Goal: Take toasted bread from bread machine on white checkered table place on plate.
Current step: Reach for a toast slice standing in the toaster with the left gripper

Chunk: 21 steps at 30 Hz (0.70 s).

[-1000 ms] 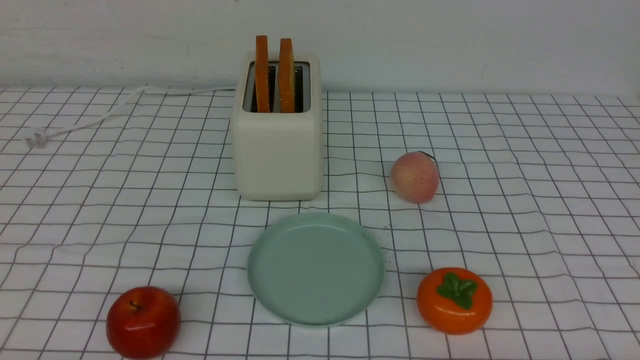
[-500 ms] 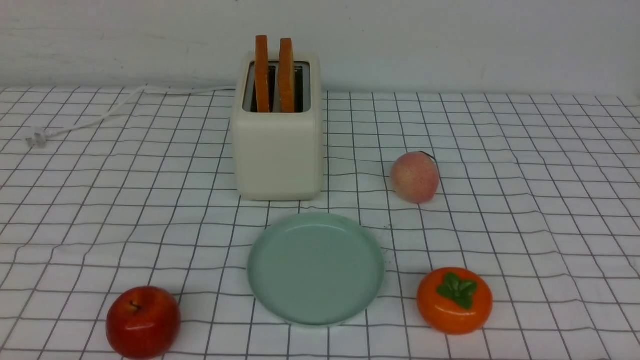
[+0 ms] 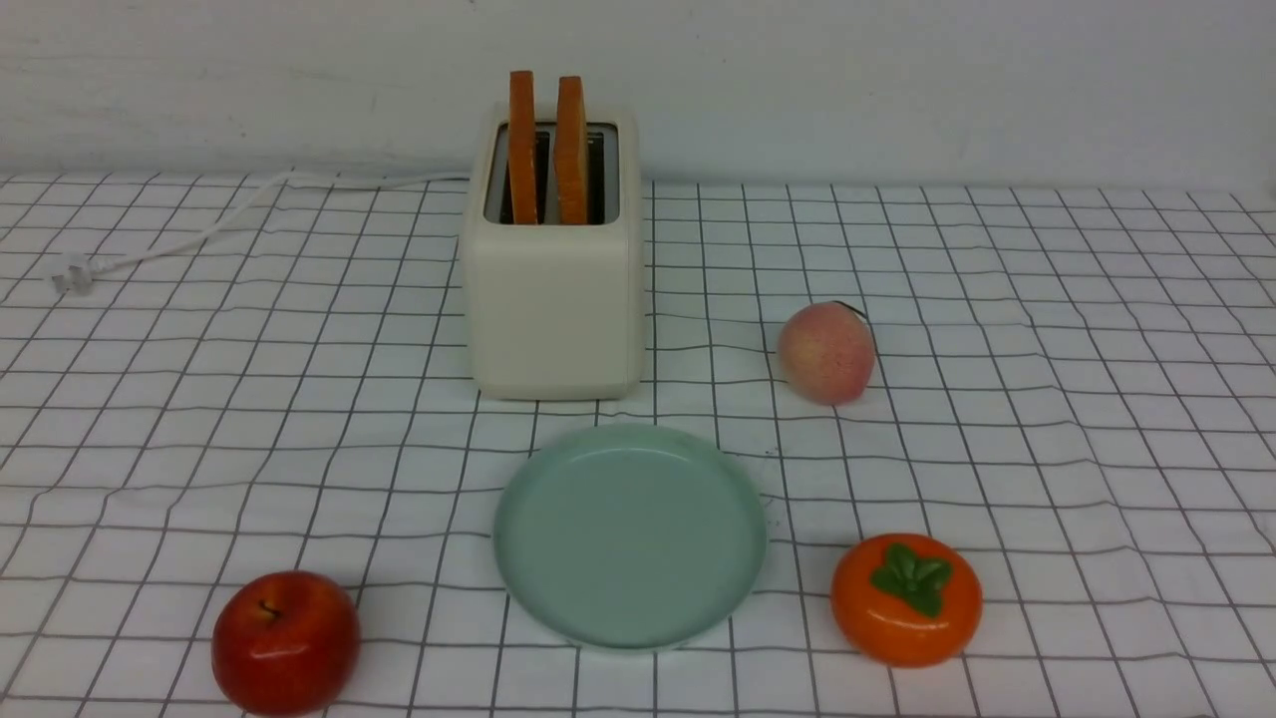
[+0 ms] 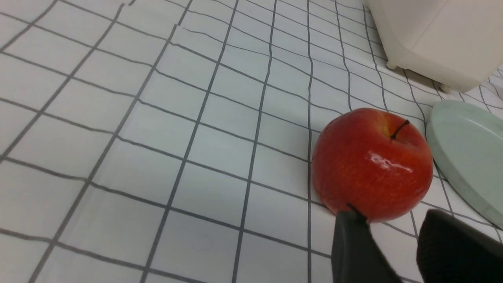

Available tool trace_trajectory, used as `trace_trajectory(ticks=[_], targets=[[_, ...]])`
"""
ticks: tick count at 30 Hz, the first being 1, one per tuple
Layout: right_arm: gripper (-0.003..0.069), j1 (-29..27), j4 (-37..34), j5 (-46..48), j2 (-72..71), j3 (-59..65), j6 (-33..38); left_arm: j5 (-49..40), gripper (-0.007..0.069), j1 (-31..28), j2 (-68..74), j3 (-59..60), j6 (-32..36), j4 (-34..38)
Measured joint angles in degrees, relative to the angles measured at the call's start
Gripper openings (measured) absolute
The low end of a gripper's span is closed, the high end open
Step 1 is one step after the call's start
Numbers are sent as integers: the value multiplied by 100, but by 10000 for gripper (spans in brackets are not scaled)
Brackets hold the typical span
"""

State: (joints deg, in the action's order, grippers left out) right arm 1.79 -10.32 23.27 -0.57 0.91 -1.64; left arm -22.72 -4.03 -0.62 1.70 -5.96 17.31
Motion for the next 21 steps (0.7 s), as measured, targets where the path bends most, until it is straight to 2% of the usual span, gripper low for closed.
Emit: trace_trajectory(ticks=[7,11,16,21], targets=[[239,0,0,0,0,0,0,137,237,0,0,0,0,0],[239,0,0,0,0,0,0,624,237,0,0,0,0,250],[239,0,0,0,0,0,0,1626,237,0,0,0,0,1485],[239,0,6,0,0,0,0,2438,237,0,0,0,0,3172]])
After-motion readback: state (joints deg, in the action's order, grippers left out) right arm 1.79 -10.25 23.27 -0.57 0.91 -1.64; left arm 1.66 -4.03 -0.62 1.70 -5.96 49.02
